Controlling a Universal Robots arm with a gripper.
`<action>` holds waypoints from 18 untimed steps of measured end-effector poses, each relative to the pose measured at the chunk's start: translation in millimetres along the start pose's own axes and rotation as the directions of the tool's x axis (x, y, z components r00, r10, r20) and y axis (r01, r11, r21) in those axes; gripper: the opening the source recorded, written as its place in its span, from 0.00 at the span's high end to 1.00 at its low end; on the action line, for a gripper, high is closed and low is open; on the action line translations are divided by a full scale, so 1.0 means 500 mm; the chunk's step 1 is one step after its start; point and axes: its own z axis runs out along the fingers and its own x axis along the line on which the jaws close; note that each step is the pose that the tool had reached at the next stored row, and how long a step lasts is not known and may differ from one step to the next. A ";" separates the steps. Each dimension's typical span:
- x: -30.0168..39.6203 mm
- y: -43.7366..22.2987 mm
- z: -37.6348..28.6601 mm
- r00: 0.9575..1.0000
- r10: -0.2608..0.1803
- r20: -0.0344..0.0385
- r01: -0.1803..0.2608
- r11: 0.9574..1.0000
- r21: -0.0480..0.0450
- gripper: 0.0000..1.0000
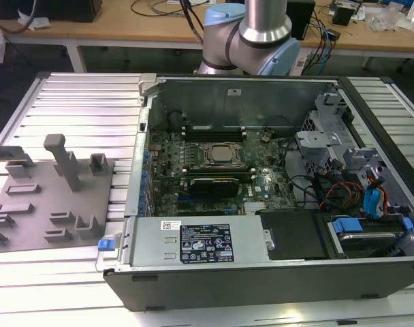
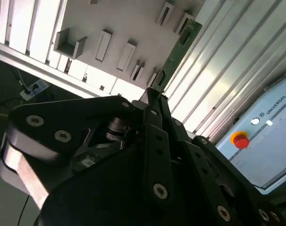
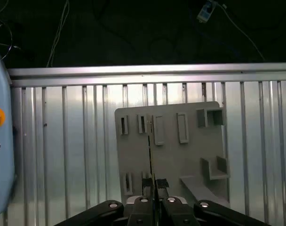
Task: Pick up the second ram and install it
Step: 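Pick up the second ram and move it above second insertion slot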
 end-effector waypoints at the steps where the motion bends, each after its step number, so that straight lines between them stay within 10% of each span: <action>1: -0.001 0.001 -0.035 1.000 0.000 0.009 0.000 1.000 0.000 0.86; 8: -0.001 -0.007 -0.036 1.000 0.000 0.009 0.000 1.000 0.000 0.86; 18: -0.012 -0.090 -0.039 1.000 0.000 0.009 0.000 1.000 -0.001 0.86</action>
